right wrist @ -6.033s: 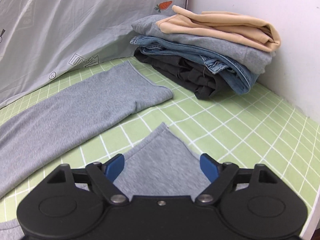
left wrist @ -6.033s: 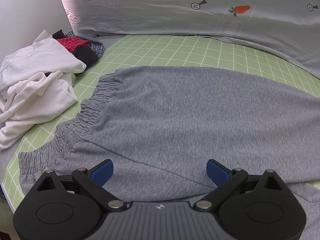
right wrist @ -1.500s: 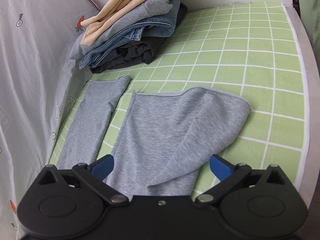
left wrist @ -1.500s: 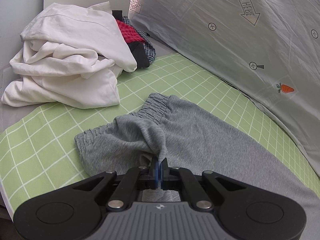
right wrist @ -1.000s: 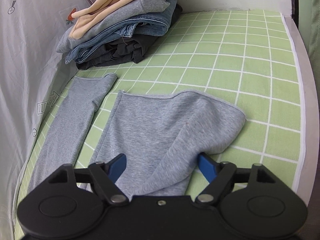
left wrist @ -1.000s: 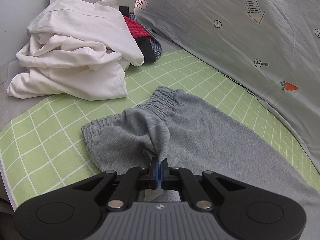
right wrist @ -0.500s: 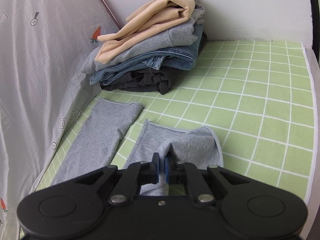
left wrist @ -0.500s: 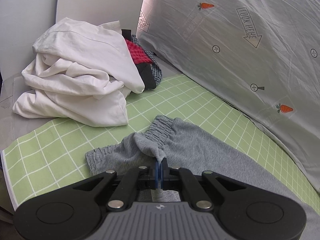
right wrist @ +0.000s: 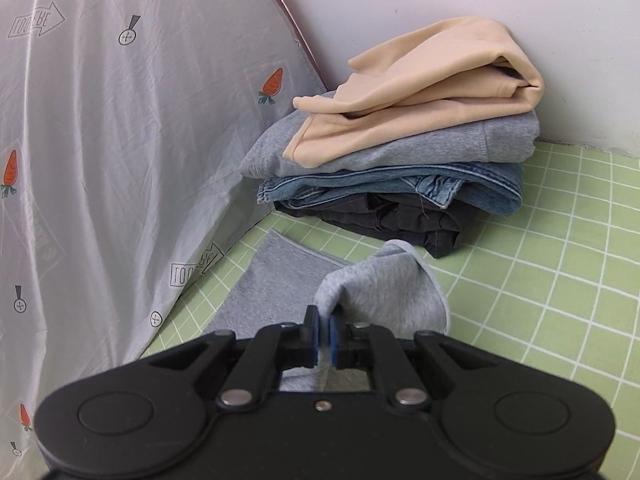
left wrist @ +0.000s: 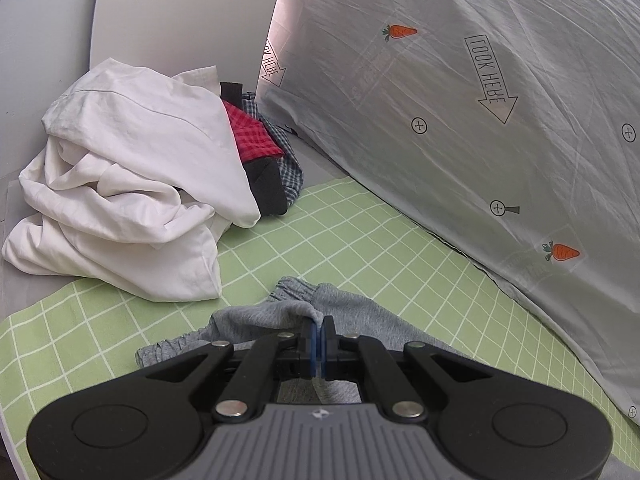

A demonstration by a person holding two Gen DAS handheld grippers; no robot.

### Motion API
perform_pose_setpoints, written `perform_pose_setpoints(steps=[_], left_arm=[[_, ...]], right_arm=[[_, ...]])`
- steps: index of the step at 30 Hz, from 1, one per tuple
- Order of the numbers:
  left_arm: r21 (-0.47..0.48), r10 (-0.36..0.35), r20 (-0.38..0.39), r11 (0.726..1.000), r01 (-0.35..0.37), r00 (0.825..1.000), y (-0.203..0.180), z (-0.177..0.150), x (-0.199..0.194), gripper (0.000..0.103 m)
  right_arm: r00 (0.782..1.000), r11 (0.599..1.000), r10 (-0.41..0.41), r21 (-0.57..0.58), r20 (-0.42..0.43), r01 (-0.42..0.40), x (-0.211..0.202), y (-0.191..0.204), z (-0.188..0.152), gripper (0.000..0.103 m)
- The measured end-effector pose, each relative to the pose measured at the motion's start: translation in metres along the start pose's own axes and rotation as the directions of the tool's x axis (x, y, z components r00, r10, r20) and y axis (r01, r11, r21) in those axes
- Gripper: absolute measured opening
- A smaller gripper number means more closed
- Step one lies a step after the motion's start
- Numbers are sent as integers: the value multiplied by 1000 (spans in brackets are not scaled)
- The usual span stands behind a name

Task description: Fold clothes

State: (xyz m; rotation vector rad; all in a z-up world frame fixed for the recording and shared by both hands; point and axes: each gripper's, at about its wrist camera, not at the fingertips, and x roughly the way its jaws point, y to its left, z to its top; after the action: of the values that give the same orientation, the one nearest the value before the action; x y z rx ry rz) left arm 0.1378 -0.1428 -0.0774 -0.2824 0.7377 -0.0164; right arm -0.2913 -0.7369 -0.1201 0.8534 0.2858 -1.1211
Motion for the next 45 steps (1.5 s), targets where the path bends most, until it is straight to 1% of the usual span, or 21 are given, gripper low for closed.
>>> perform_pose_setpoints(steps=[6,13,17,18,19,20,21,22,23,24,25,26,27,28,30,31,34,40,41,43,45], left_arm=[[-3,4,15,1000,-4,1000,-12,18,15,1],[-8,29,-19,1000,-29,999,-27,30,69,1],[-15,31,-43,999,-32,999,-36,34,100,2],[-19,46,-64,999,-47,997,-38,34,112,2],[-11,73,-88,997,-74,993,-41,34,121,4],[7,101,-113,995,-100,988,-44,33,129,6],[27,114,-119,993,-112,986,-47,32,131,8],[46,113,-105,993,-109,988,-50,31,128,13],[65,112,-92,992,-106,989,-52,29,124,17],[85,110,-78,991,-104,991,-55,28,121,30],[104,108,-64,989,-101,992,-57,26,117,49],[138,98,-49,986,-91,994,-62,24,111,58],[184,75,-36,981,-67,997,-67,20,102,74],[228,47,-29,973,-39,998,-71,14,94,85],[312,-4,-34,950,15,999,-80,1,78,95],[350,-22,-61,936,42,998,-85,-10,74,99],[443,-71,-147,887,130,987,-96,-45,64,100],[484,-92,-295,844,231,951,-104,-102,58,100],[494,-91,-312,835,244,946,-106,-110,57,100],[524,-80,-322,815,248,943,-110,-118,59,100],[535,-68,-332,808,247,941,-112,-123,62,100]], right_arm=[[999,998,50,-36,17,-49,26,38,25,5],[997,992,5,-125,-79,-15,98,76,21,5],[998,977,-27,-211,-52,15,122,99,21,5],[997,971,-56,-237,-56,41,130,102,19,6],[995,963,-85,-262,-58,67,138,106,16,11],[992,953,-115,-287,-60,93,146,109,14,21],[987,942,-144,-315,-68,116,151,113,10,27],[986,930,-151,-347,-67,119,150,117,2,43],[989,919,-140,-378,-56,108,146,121,-7,67],[991,906,-127,-413,-51,95,140,125,-17,78],[992,889,-113,-451,-50,78,133,130,-28,94],[994,871,-99,-487,-51,62,126,135,-39,100],[995,852,-79,-522,-59,37,120,139,-51,101],[996,832,-55,-555,-73,5,112,143,-62,103],[993,776,3,-626,-119,-77,97,152,-92,103],[989,742,31,-659,-145,-120,88,158,-108,103],[970,670,84,-708,-227,-223,71,167,-151,103],[929,624,114,-702,-353,-344,54,180,-200,103],[922,606,116,-709,-370,-361,53,182,-205,103],[911,565,121,-727,-394,-390,52,189,-214,103],[901,523,121,-745,-416,-414,56,198,-220,103]])
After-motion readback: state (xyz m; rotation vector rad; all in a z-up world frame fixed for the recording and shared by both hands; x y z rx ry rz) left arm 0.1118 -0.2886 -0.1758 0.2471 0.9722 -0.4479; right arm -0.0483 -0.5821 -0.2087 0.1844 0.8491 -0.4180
